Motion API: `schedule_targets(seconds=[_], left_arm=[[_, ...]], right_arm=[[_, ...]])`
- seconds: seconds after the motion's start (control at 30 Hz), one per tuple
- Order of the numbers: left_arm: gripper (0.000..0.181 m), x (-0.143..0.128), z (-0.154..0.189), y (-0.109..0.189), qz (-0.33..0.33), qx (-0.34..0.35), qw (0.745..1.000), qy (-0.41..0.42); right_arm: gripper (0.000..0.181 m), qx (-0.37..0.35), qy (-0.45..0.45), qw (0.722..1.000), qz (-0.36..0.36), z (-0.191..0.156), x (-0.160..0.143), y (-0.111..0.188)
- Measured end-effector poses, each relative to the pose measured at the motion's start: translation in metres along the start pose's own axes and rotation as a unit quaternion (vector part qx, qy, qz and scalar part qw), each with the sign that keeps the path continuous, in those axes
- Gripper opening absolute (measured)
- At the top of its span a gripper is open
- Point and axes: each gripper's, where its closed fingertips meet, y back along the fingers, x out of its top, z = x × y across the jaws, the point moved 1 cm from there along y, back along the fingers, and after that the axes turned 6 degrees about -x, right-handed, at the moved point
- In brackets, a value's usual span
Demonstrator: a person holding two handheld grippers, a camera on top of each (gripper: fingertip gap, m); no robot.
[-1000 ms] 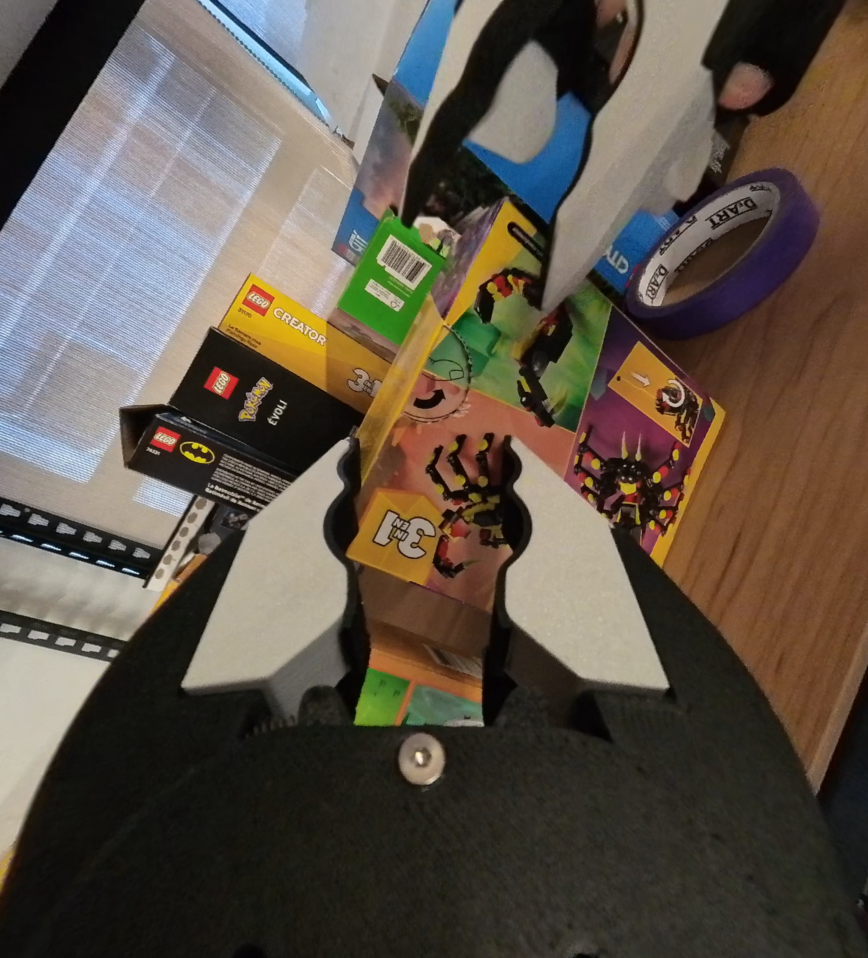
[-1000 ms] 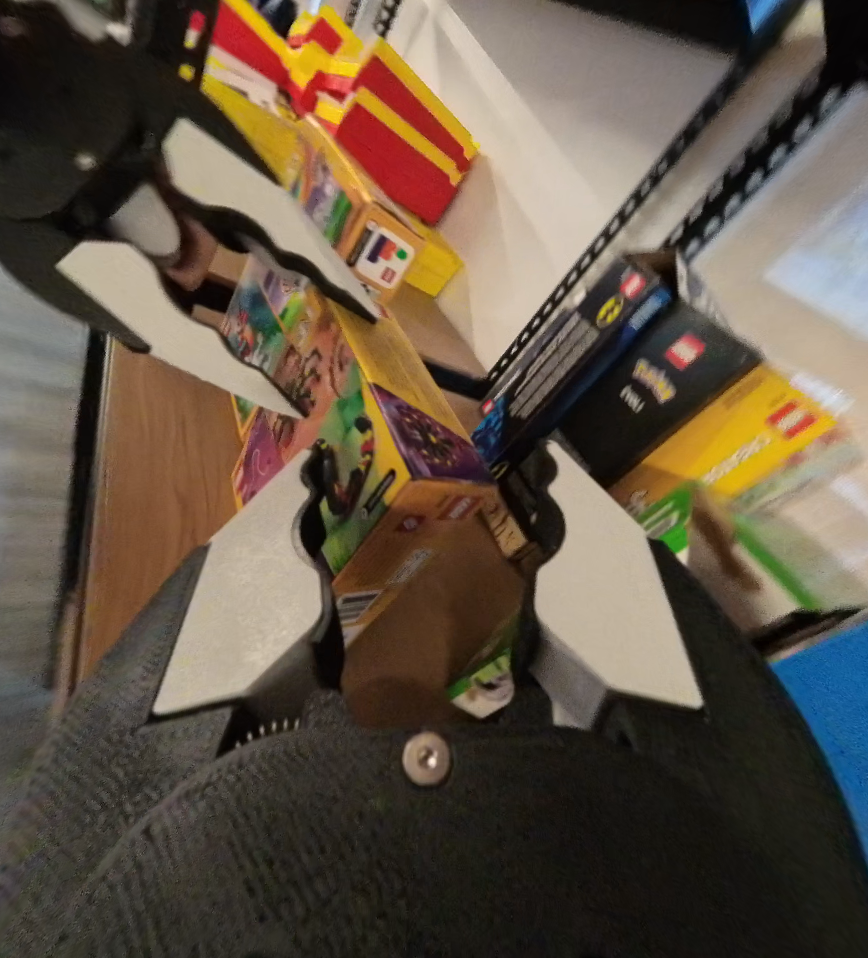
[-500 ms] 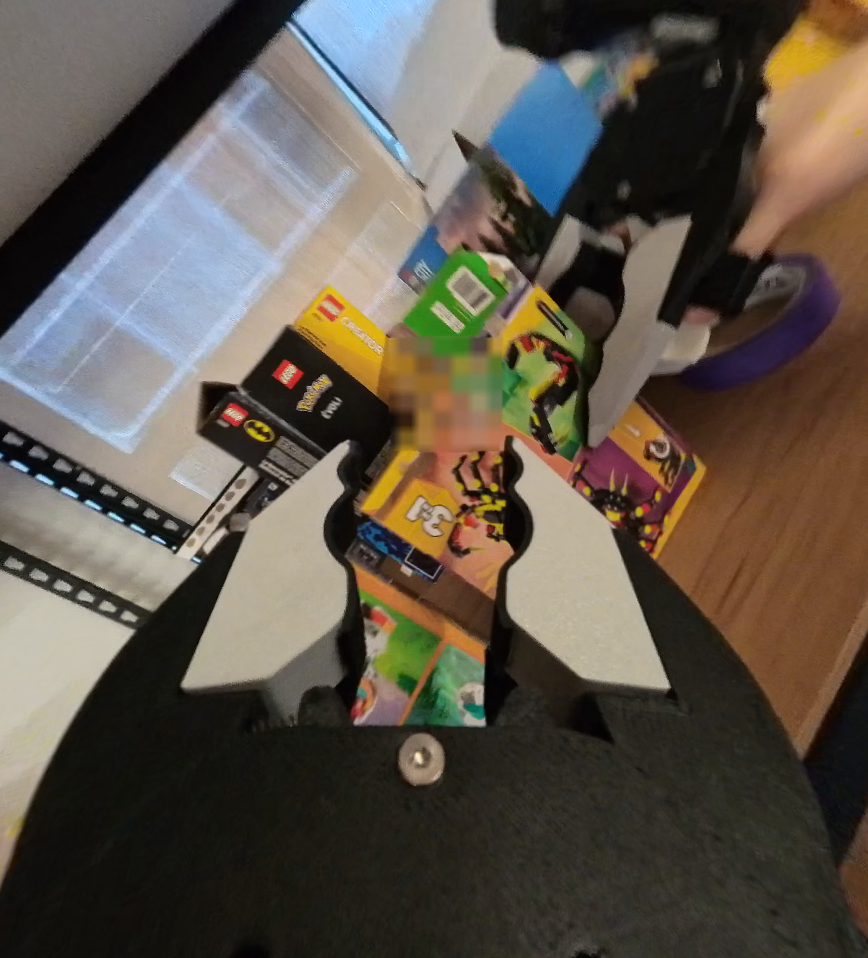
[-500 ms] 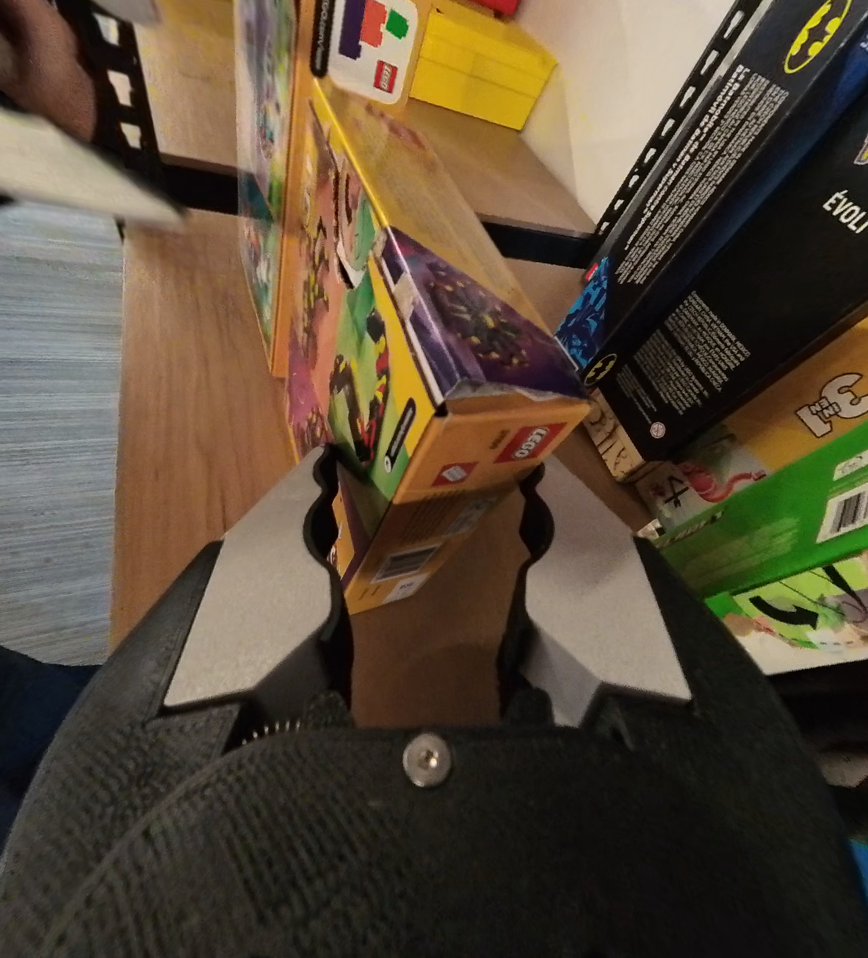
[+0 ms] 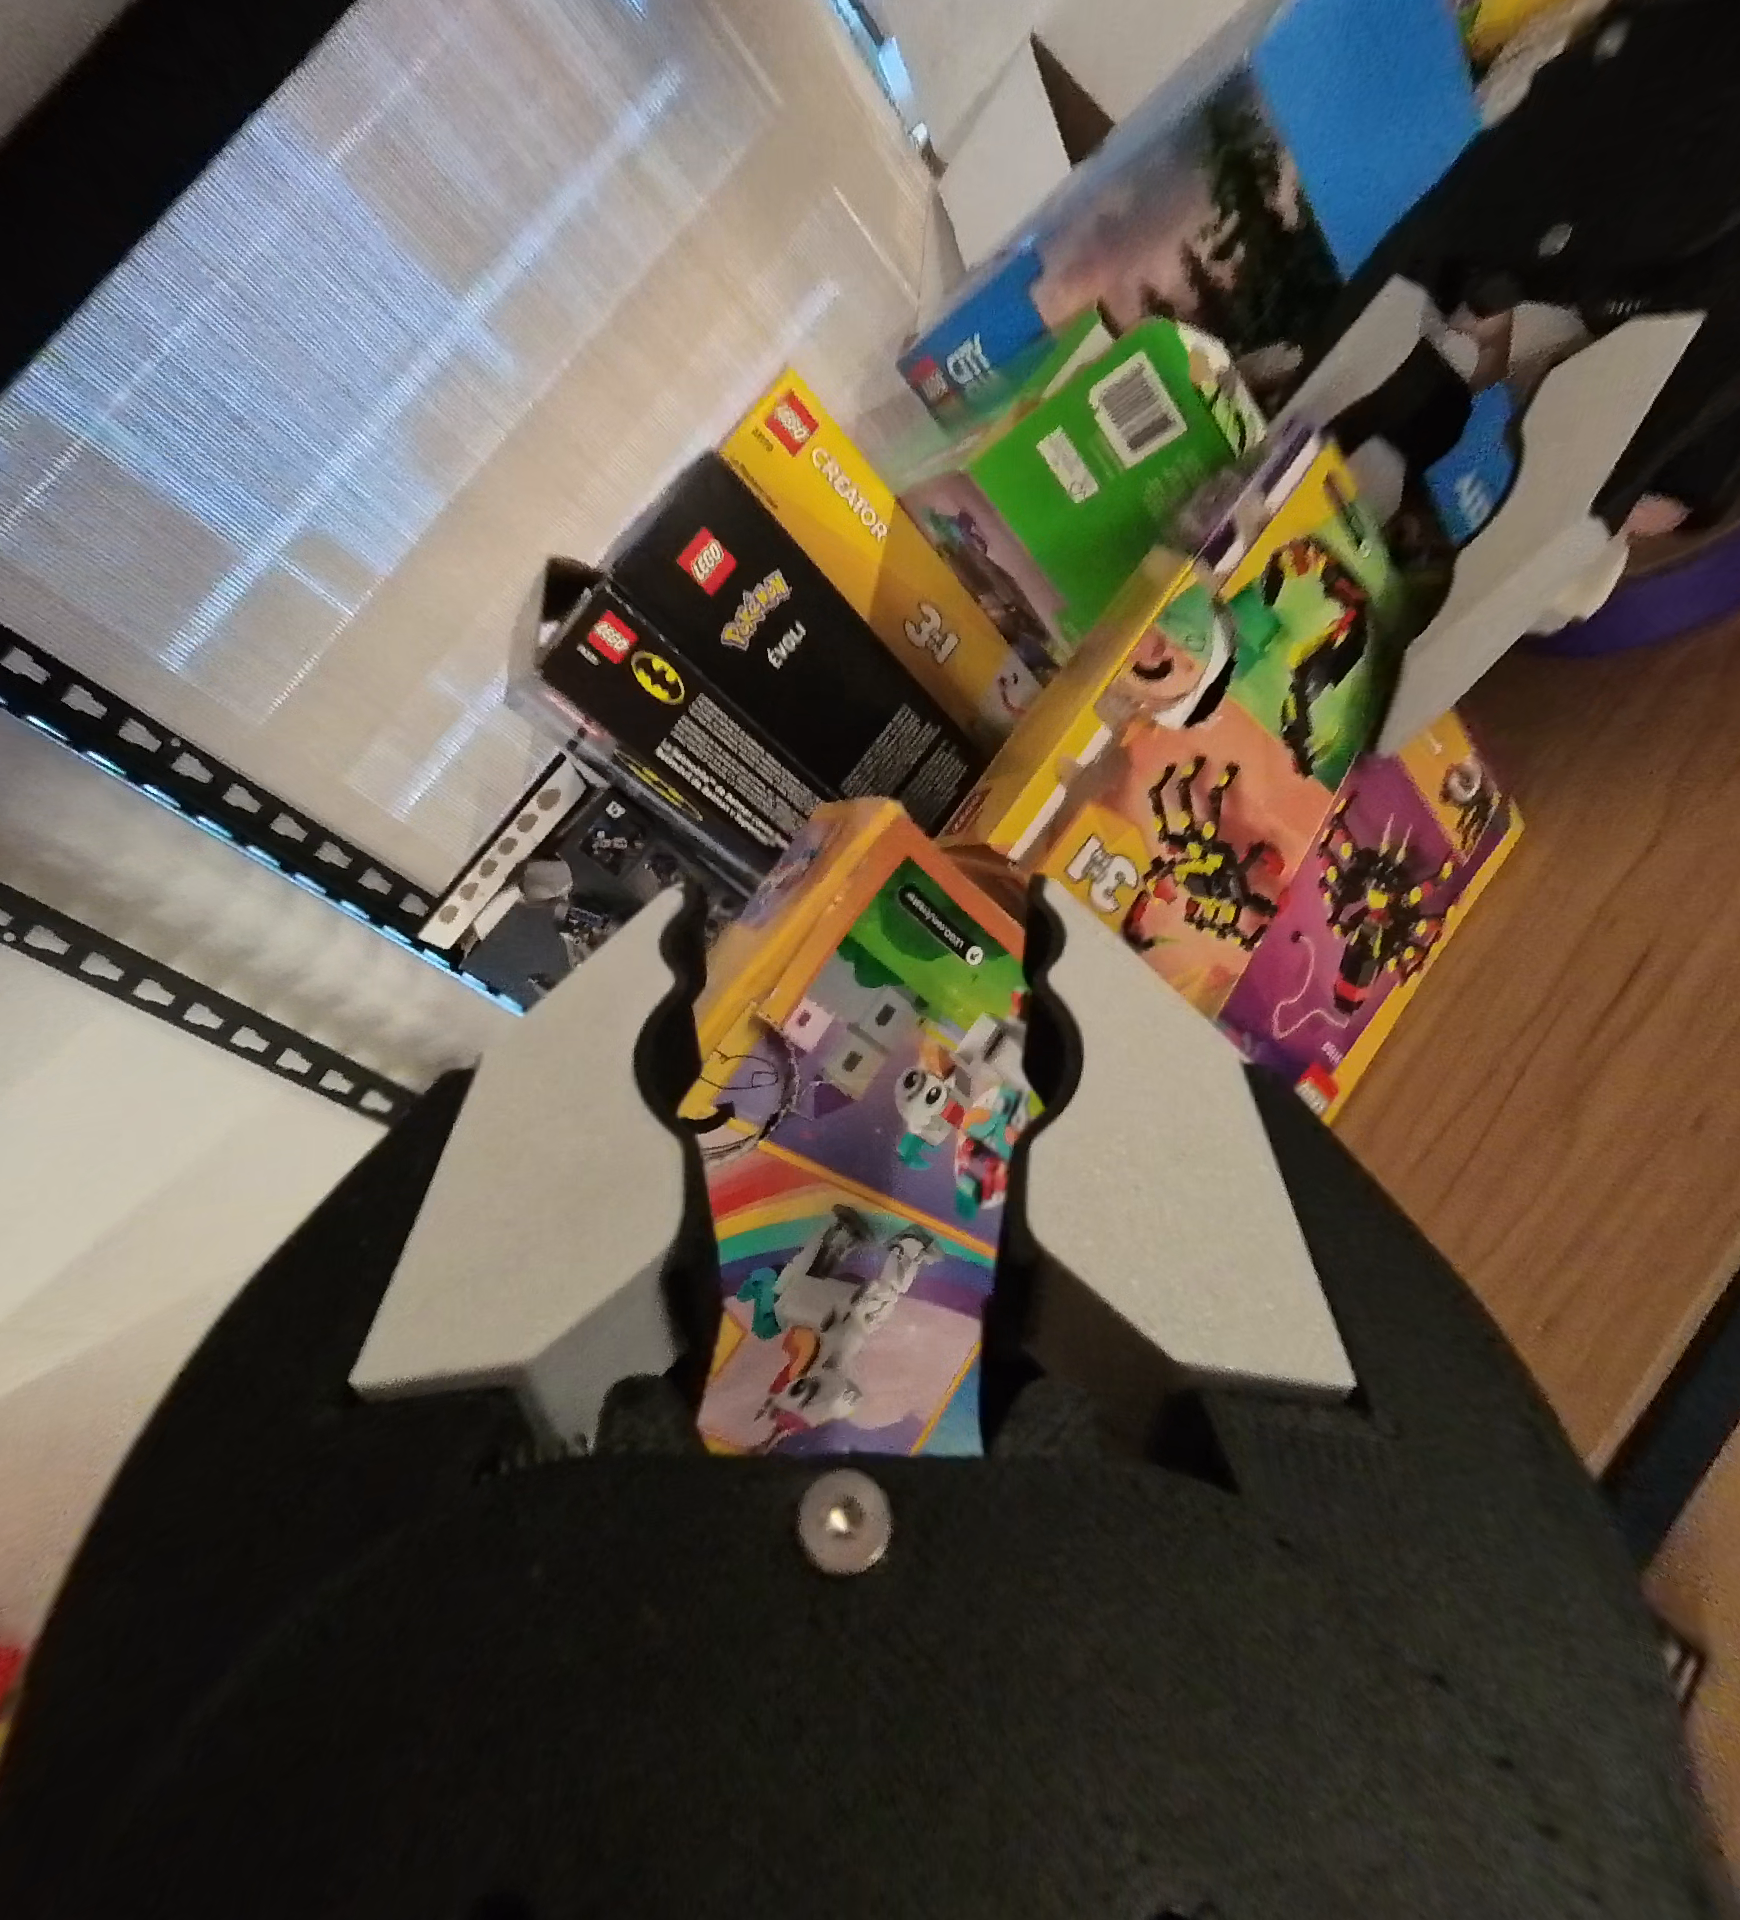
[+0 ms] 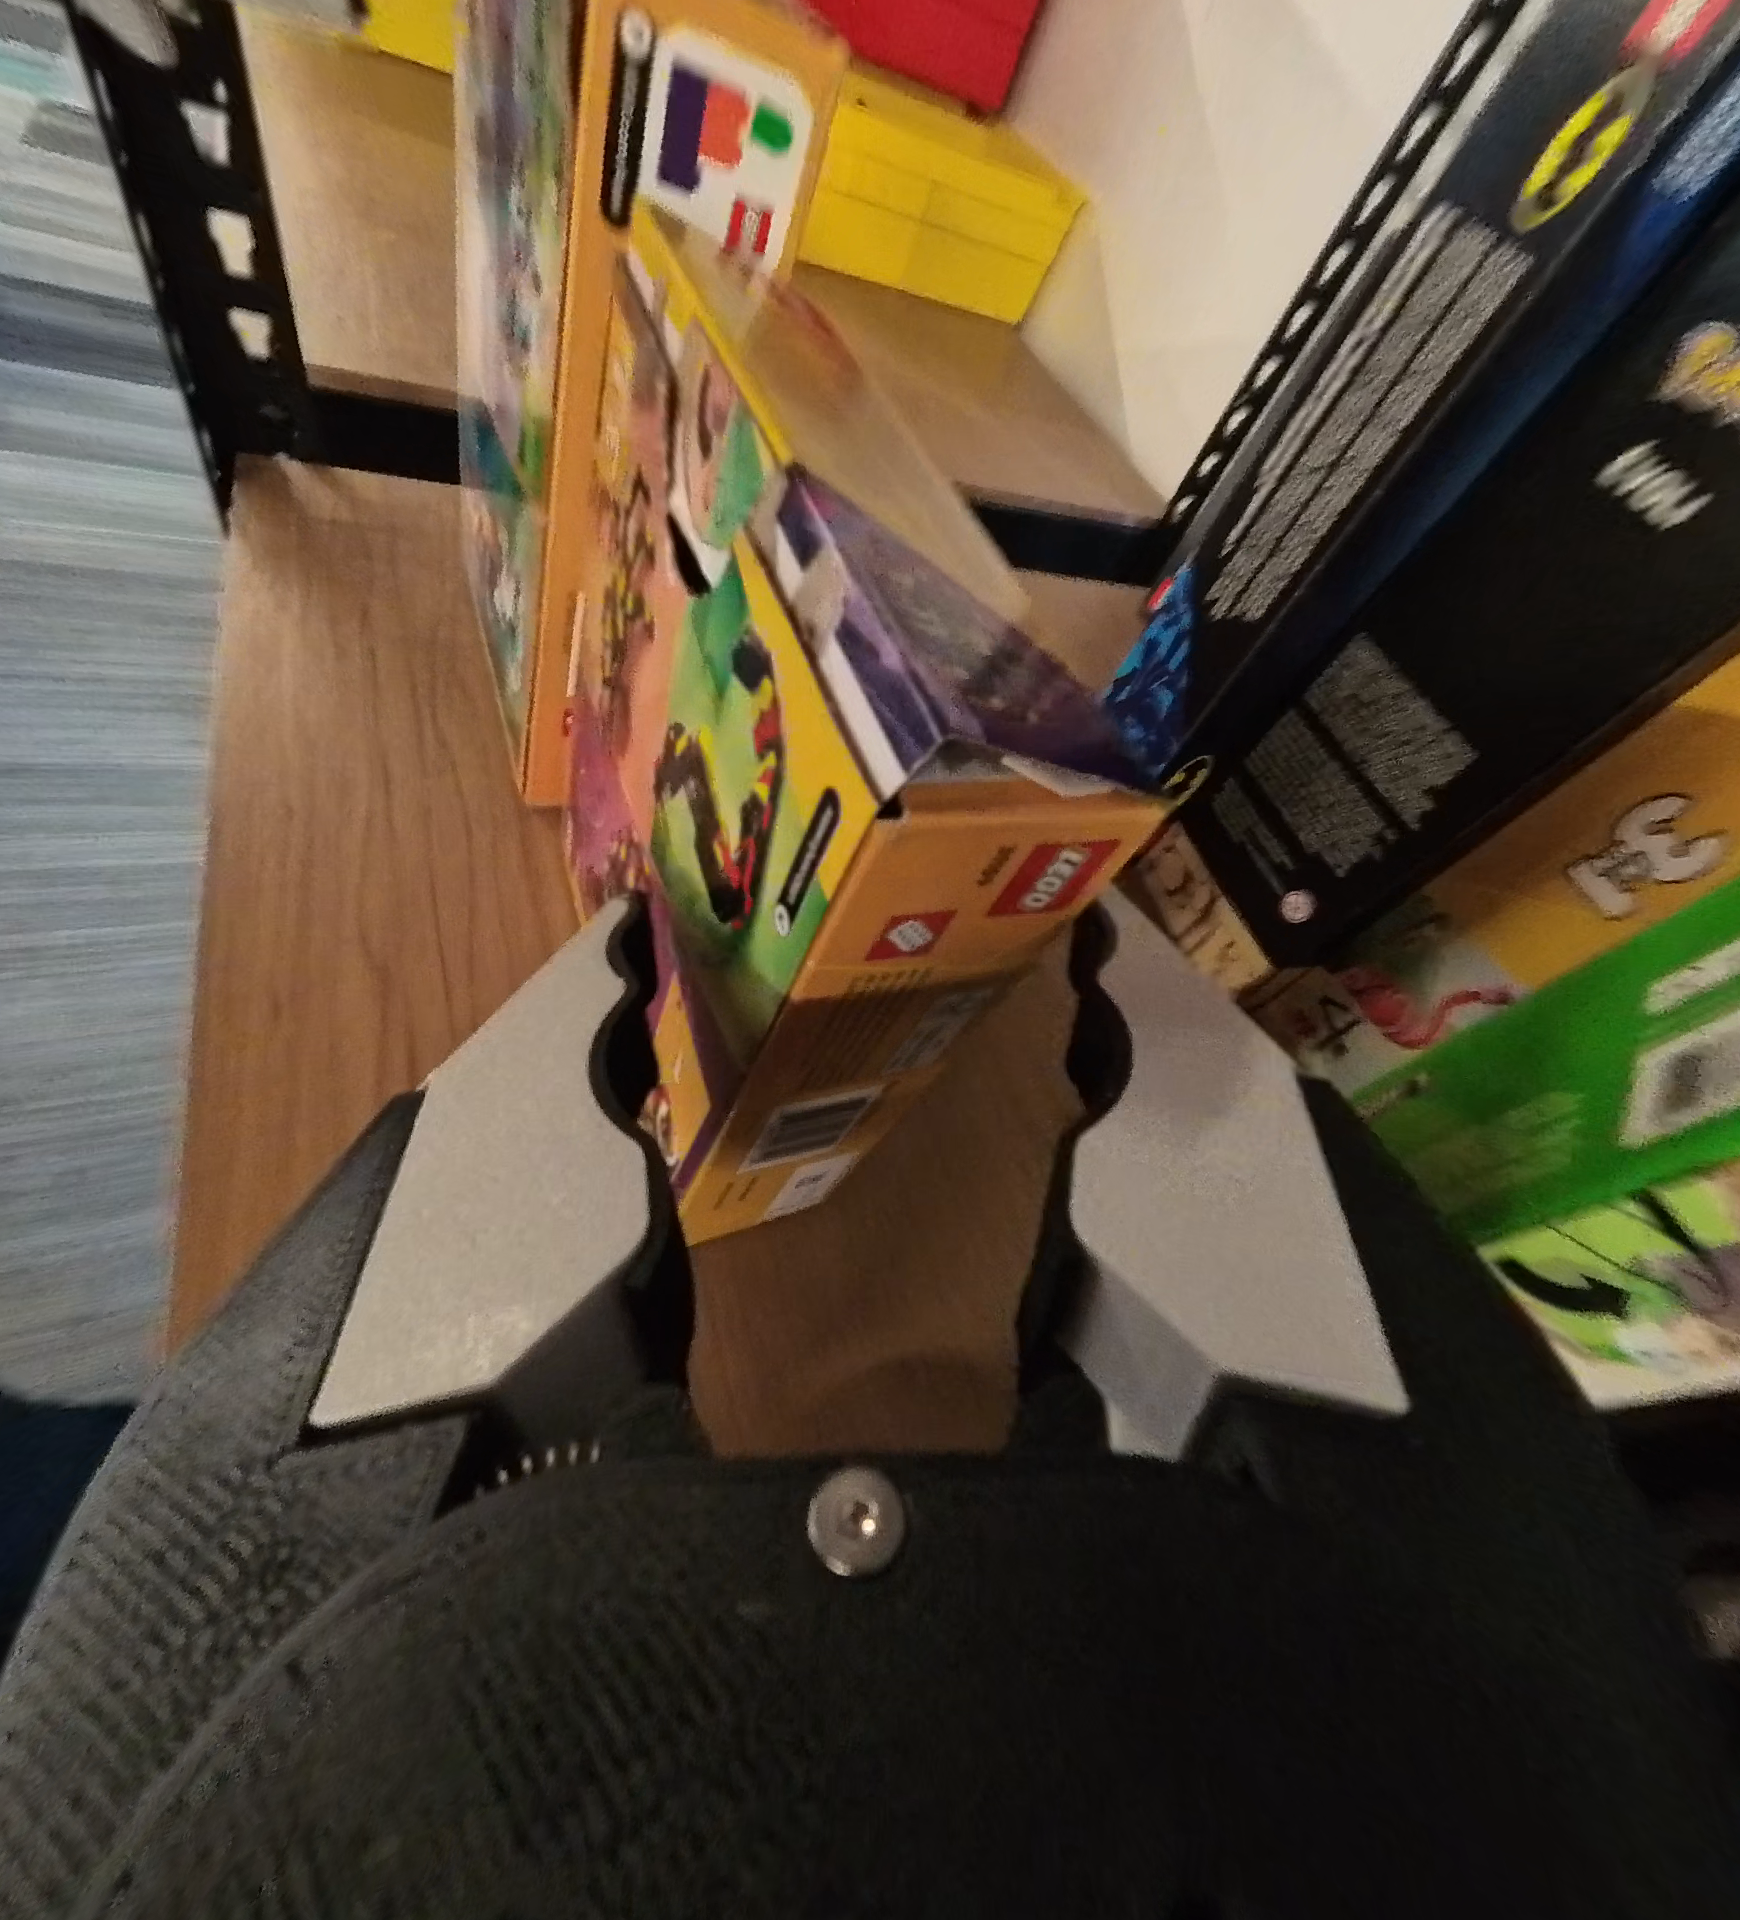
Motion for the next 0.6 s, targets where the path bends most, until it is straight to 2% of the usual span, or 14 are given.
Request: schedule_targets(seconds=[0.07, 0.13, 0.2, 0.27, 0.33, 0.43, 0.6], left_arm=[[0.056, 0.012, 0.002, 0.008, 0.029, 0.002, 0.999, 0.019], [0.053, 0.026, 0.008, 0.020, 0.058, 0.003, 0.998, 0.030], [0.054, 0.034, 0.020, 0.033, 0.070, 0.003, 0.997, 0.032], [0.053, 0.035, 0.039, 0.045, 0.078, -0.008, 0.996, 0.040], [0.052, 0.027, 0.063, 0.054, 0.078, -0.025, 0.995, 0.054], [0.050, 0.007, 0.106, 0.060, 0.074, -0.053, 0.993, 0.081], [0.050, -0.020, 0.175, 0.056, 0.068, -0.103, 0.977, 0.173]], right_arm=[[0.085, -0.039, 0.001, 0.998, 0.043, 0.010, 0.014, 0.021], [0.085, -0.064, -0.010, 0.994, 0.088, 0.014, 0.028, 0.060], [0.075, -0.090, 0.002, 0.990, 0.110, 0.011, 0.028, 0.104], [0.064, -0.105, 0.034, 0.990, 0.085, 0.005, 0.005, 0.140], [0.056, -0.117, 0.055, 0.991, 0.029, 0.004, -0.031, 0.162], [0.049, -0.093, 0.032, 0.994, -0.047, -0.004, -0.076, 0.168], [0.045, -0.067, 0.065, 0.987, -0.134, -0.011, -0.110, 0.146]])
